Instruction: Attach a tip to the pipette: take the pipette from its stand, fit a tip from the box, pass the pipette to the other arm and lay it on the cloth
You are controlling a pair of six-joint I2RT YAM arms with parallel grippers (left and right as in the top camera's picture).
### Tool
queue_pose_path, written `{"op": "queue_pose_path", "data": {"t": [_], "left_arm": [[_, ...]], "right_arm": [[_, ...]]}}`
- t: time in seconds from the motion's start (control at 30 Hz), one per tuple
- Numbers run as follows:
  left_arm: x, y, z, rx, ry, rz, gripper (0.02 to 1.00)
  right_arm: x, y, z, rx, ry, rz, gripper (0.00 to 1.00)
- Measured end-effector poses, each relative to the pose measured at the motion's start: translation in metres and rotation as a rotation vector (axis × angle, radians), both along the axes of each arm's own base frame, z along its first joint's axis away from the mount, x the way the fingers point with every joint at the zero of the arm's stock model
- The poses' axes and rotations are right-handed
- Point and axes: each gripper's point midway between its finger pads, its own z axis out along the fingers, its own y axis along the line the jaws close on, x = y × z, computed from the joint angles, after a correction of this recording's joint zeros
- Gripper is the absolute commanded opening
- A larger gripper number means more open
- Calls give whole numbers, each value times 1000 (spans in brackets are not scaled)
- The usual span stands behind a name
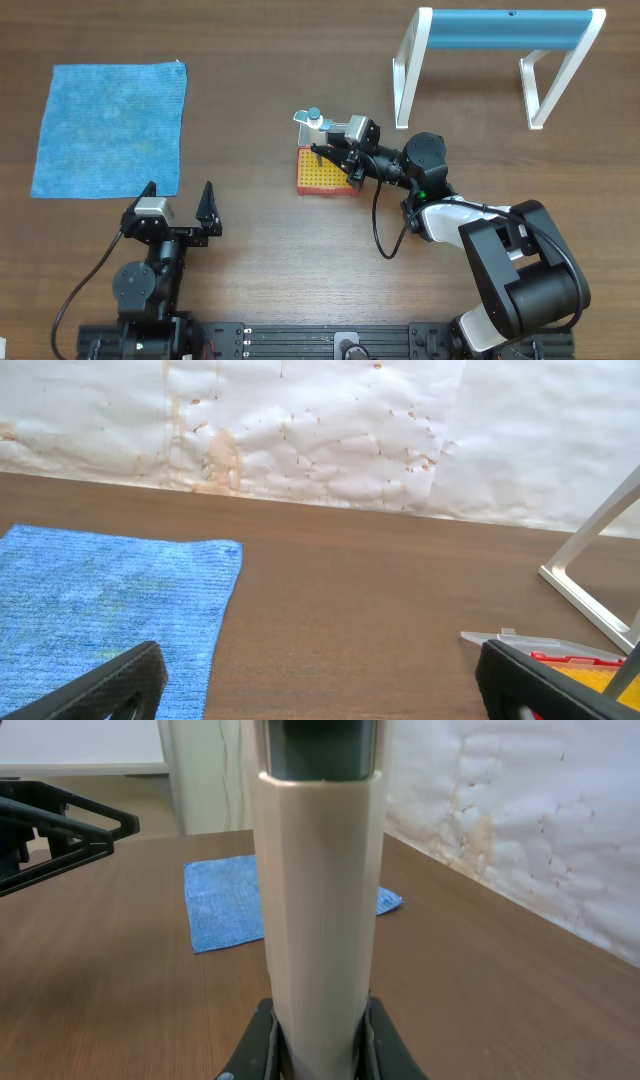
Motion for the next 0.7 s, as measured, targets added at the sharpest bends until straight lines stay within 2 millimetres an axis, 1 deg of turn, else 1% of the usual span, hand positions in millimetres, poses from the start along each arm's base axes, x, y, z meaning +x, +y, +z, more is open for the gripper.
{"op": "queue_pose_path", "data": {"t": [0.37, 0.5, 0.57, 0.67, 0.7], "left_arm": [[0, 0, 0, 0, 0, 0, 998], [0, 0, 0, 0, 0, 0, 998], [0, 0, 0, 0, 0, 0, 998], [0, 0, 0, 0, 0, 0, 996], [0, 0, 0, 0, 0, 0, 998]], "right_arm": [[-2, -1, 5, -5, 9, -4, 75], [-3, -2, 15, -1, -2, -5, 75], [-1, -2, 15, -17, 47, -10, 75], [2, -1, 30, -14, 40, -12, 77], [2, -1, 40, -7, 20, -11, 75]]}}
